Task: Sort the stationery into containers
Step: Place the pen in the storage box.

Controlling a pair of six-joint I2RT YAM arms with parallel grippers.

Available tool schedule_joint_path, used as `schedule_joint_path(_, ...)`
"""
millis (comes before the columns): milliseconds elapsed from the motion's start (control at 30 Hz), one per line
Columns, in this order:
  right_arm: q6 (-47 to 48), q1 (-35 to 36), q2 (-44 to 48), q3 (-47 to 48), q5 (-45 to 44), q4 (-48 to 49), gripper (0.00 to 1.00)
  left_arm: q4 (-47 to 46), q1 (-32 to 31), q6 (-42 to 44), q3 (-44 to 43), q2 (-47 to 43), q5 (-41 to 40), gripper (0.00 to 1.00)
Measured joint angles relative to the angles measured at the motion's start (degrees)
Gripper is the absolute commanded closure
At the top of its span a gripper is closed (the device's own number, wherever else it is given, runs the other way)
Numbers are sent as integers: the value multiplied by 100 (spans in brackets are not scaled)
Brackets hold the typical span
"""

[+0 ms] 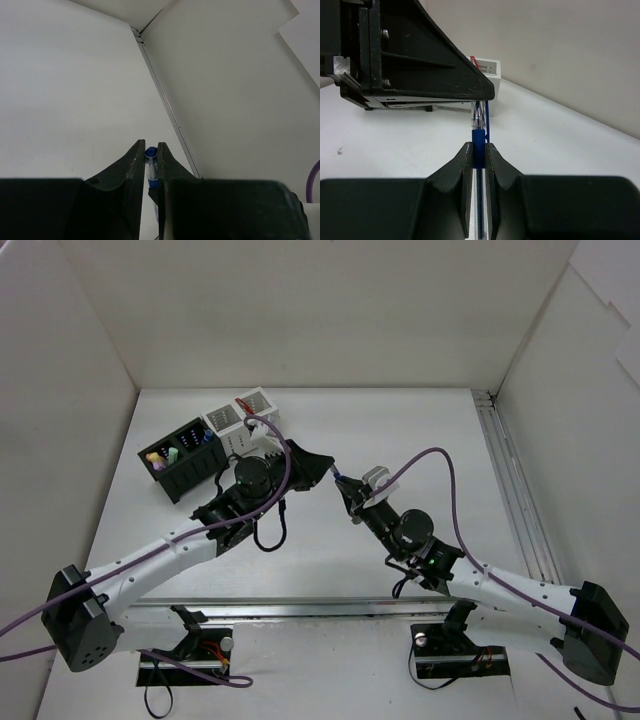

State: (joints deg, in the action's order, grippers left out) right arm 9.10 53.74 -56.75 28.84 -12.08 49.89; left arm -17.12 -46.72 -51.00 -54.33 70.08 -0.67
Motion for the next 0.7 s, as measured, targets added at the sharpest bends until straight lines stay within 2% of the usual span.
schedule_joint_path(333, 240, 0, -13, 0, -321, 4, 100, -234, -57, 52, -118, 315, -20, 100)
schedule_joint_path(700, 321, -2, 4, 0, -472, 107, 100, -210, -258, 476, -352, 424, -221, 100)
